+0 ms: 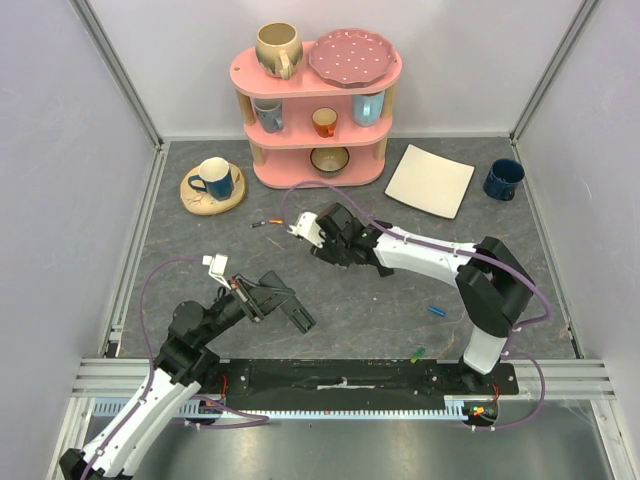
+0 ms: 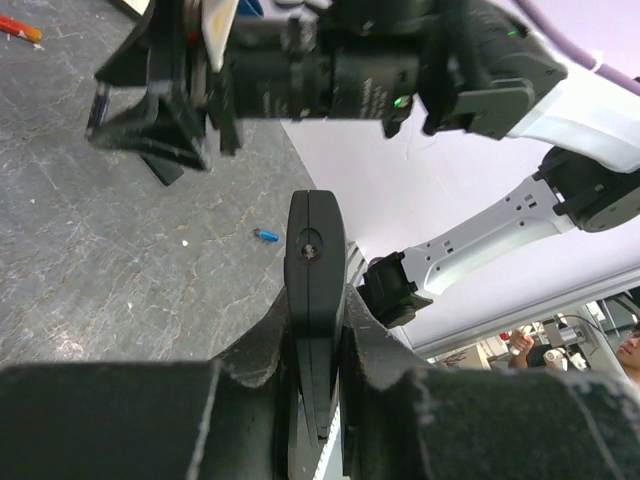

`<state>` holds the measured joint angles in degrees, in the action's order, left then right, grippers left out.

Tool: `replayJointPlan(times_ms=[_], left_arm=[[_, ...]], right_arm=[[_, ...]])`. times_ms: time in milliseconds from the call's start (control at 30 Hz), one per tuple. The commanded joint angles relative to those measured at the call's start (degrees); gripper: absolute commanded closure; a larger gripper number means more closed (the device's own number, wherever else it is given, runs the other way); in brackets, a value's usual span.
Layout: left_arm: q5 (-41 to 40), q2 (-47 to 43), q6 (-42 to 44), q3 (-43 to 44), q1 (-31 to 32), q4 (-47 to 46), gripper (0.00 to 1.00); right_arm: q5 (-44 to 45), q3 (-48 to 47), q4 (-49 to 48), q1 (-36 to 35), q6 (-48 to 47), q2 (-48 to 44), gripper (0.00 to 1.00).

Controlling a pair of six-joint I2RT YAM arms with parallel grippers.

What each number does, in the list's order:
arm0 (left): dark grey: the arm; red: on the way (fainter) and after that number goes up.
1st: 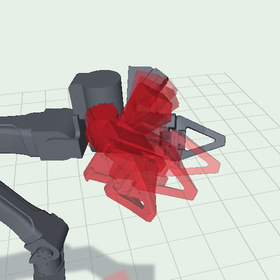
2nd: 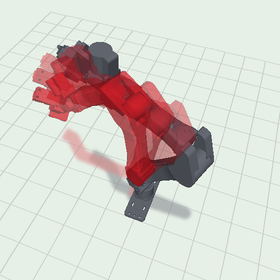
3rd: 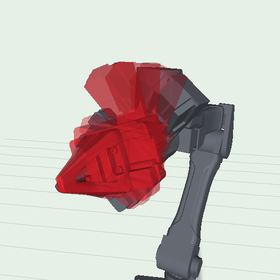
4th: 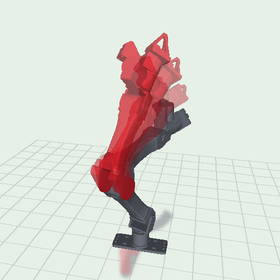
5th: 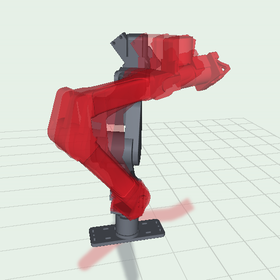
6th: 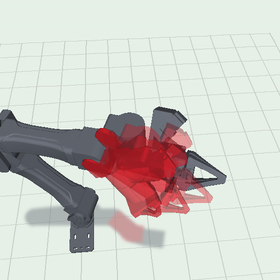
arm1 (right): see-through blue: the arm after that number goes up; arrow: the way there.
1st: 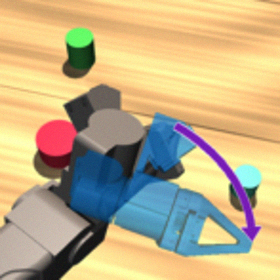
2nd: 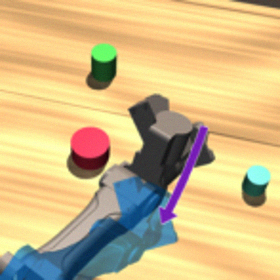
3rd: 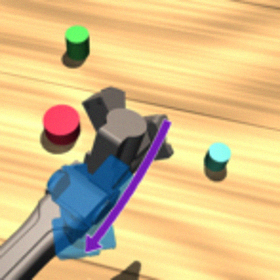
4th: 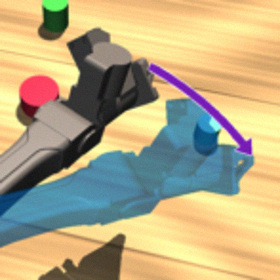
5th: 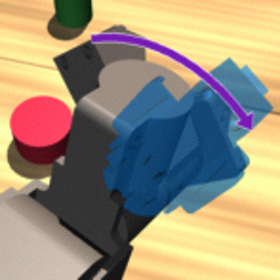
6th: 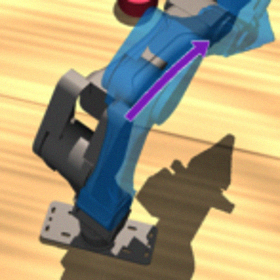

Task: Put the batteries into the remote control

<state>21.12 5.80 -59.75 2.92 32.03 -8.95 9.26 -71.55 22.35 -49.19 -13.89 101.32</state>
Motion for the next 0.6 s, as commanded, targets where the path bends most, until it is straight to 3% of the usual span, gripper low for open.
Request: replayJointPlan(times_ms=[0, 400, 567], left_arm=[[1.6, -2.0, -0.8, -2.9, 0.2, -0.3, 0.98], [1.6, -3.3, -0.6, -2.9, 0.2, 1.9, 0.98], [1.3, -4.5, -0.6, -2.9, 0.2, 3.1, 0.98]], right_arm=[[-2.9, 3.5, 0.0, 0.1, -7.8, -1.3, 0.93], [-7.3, 5.8, -0.9, 0.8, -2.9, 2.7, 0.87], [-9.1, 5.9, -0.8, 1.6, -2.0, 3.6, 0.77]])
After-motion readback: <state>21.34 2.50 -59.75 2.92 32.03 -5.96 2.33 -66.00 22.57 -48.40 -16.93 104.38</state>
